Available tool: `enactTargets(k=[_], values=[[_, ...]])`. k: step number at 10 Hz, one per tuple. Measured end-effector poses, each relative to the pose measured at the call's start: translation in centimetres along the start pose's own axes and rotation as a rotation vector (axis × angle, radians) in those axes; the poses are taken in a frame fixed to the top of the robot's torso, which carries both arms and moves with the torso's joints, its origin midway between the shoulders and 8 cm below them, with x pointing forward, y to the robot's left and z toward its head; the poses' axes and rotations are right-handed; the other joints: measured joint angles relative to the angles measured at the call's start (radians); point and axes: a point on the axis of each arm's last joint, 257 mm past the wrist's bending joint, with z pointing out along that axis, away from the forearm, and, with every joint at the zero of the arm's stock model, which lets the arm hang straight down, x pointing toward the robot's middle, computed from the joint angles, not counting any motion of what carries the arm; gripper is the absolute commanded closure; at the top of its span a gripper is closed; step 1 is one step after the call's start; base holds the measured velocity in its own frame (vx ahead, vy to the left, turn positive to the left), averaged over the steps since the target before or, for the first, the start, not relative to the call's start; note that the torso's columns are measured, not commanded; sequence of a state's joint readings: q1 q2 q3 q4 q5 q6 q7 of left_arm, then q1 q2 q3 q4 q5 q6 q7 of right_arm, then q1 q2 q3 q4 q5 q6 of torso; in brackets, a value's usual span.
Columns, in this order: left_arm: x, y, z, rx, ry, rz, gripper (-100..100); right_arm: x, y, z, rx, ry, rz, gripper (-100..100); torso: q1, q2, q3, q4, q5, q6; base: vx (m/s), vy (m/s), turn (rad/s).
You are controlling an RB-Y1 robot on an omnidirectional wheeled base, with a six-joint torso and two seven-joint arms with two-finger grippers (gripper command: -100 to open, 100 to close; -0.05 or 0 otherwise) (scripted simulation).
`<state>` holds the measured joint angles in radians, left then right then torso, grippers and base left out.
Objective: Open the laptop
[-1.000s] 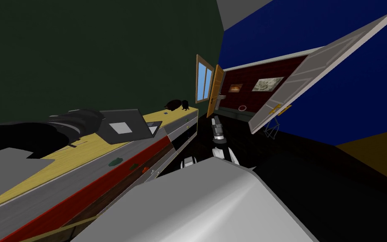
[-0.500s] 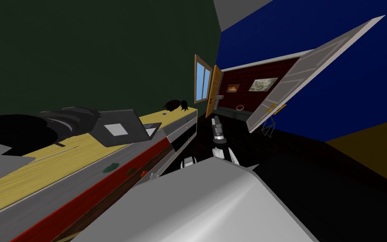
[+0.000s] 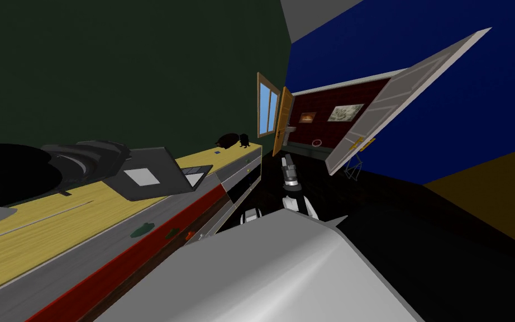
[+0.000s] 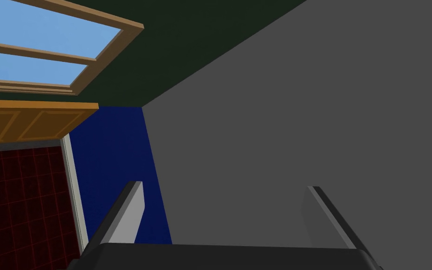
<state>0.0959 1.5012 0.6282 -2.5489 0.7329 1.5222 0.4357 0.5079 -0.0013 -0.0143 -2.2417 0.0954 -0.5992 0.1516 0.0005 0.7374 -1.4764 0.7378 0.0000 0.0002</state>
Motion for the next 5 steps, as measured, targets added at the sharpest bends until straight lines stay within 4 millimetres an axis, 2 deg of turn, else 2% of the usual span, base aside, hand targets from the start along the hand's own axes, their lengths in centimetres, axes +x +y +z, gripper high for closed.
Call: enactTargets(k=[5], values=[[-0.4, 0.4, -1.6, -0.087, 0.015, 0.025, 100, 0.0, 0.0, 0.0, 0.000, 0.000, 0.000, 0, 0.000, -0.001, 0.000, -0.001, 0.001, 0.000, 0.027, 0.024, -0.049]])
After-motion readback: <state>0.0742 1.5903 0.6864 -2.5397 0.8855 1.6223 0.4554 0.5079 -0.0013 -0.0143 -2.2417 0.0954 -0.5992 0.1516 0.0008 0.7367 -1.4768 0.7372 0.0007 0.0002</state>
